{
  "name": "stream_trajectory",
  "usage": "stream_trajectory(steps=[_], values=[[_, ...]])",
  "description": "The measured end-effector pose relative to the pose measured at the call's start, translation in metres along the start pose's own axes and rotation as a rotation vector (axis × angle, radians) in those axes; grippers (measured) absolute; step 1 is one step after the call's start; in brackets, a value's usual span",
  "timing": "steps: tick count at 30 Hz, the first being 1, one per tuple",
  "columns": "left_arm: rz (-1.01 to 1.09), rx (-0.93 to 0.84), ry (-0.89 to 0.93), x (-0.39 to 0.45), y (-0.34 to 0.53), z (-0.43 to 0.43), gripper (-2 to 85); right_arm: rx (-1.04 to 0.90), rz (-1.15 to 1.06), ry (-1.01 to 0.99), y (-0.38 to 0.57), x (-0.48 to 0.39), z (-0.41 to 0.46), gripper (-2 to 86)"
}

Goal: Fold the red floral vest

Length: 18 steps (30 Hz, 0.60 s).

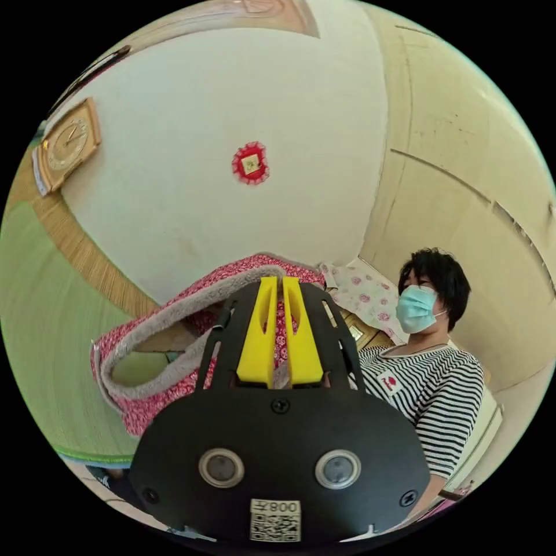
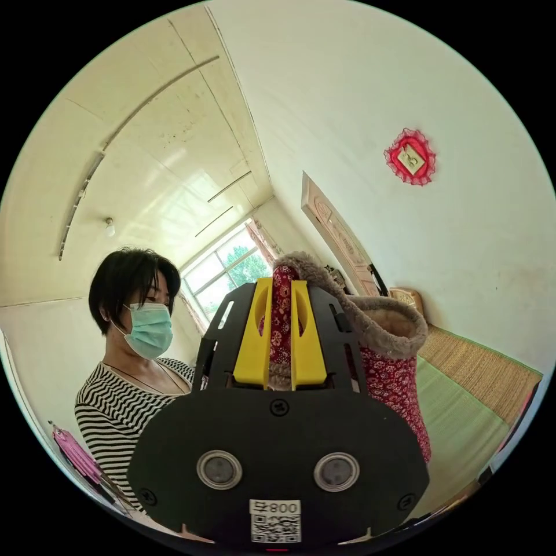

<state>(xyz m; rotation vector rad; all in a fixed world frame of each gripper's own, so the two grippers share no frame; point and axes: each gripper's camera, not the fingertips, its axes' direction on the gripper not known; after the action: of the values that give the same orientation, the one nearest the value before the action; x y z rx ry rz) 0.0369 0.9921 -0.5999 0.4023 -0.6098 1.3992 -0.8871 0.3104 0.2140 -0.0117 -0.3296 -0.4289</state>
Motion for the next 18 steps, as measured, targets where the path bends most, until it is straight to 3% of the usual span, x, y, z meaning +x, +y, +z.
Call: stream_trajectory(steps=[7,18], values=[[0.268,0.089,-0.06,0.111,-0.01,-0.041,1.6,0.023,-0.039,-0.03,0.016,-0.027,-0.038,4.6],[0.424,0.137,-0.177,0.193,0.007,-0.066,1.5,-0.021,-0.09,-0.085,0.034,-0.037,-0.056,4.4]])
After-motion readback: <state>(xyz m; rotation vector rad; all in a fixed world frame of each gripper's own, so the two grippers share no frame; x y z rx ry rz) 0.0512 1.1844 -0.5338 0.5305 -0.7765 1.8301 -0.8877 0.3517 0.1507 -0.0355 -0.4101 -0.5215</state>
